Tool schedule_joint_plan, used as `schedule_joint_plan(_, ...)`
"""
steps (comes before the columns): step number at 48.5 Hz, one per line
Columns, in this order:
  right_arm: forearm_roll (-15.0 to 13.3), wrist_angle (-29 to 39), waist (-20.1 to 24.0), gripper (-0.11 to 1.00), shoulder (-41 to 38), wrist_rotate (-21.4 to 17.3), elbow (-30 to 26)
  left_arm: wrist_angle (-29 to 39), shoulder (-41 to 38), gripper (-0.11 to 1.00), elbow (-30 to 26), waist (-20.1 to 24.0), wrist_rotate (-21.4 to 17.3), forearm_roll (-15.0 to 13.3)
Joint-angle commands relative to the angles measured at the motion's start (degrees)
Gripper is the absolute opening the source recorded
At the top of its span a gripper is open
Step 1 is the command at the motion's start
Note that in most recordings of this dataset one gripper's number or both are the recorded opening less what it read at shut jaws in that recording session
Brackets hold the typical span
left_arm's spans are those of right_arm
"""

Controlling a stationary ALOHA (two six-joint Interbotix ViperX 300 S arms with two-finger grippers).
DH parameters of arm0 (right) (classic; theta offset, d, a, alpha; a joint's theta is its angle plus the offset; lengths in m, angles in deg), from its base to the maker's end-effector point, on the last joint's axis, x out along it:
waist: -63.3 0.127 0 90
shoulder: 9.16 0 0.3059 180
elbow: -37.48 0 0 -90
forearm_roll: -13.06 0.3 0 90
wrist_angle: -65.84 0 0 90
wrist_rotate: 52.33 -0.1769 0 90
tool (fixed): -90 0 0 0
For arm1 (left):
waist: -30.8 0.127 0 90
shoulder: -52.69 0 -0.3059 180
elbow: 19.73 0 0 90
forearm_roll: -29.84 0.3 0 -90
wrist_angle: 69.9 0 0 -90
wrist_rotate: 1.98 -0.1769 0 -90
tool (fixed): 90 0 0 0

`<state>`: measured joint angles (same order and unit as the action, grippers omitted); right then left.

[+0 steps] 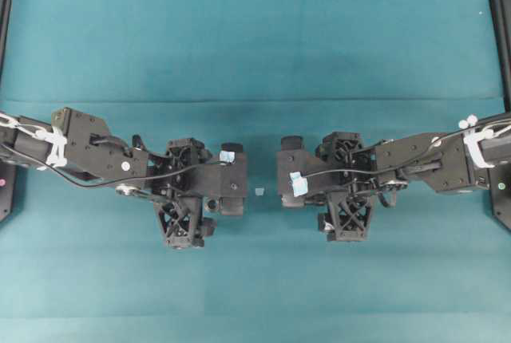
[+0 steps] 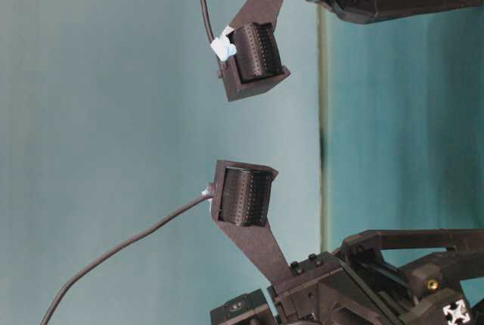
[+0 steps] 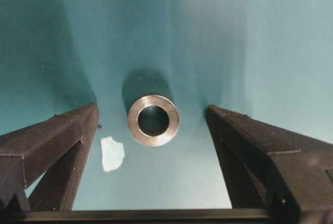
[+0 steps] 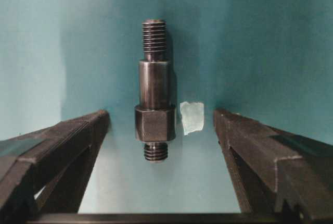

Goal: Insert the washer onto the shaft with both hands.
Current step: 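Lower left gripper over washer and right gripper over shaft, then close left gripper on the silver washer and right on the shaft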

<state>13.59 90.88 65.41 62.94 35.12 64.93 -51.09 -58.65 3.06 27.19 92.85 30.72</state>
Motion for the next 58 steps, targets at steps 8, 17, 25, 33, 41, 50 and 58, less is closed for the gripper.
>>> schedule_joint_plan(8, 0.18, -0.62, -0.44, 0.94, -0.09, -0.53, -0.44, -0.18, 0.09, 0.93, -0.09, -0.09, 0.09, 0.09)
schedule_joint_plan(17, 0.18, -0.62, -0.44, 0.94, -0.35, -0.53, -0.70, -0.09, 0.09, 0.93, -0.09, -0.18, 0.18, 0.00)
schedule_joint_plan(25, 0.35, -0.62, -0.44, 0.94, -0.44, -0.53, -0.70, -0.18, 0.09, 0.93, -0.09, -0.18, 0.18, 0.09)
schedule_joint_plan(33, 0.44, -0.53, -0.44, 0.94, -0.44, -0.53, -0.70, -0.18, 0.09, 0.91, -0.09, -0.18, 0.26, 0.09)
schedule_joint_plan(41, 0.44, -0.53, -0.44, 0.91, -0.44, -0.44, -0.70, -0.18, 0.09, 0.85, -0.09, -0.18, 0.09, 0.00)
schedule_joint_plan(50, 0.44, -0.53, -0.44, 0.73, -0.44, -0.44, -0.70, -0.09, 0.18, 0.68, -0.09, -0.18, 0.18, 0.09)
schedule_joint_plan(58, 0.44, -0.53, -0.44, 0.46, -0.44, -0.44, -0.70, -0.18, 0.35, 0.41, -0.09, -0.18, -0.18, 0.09)
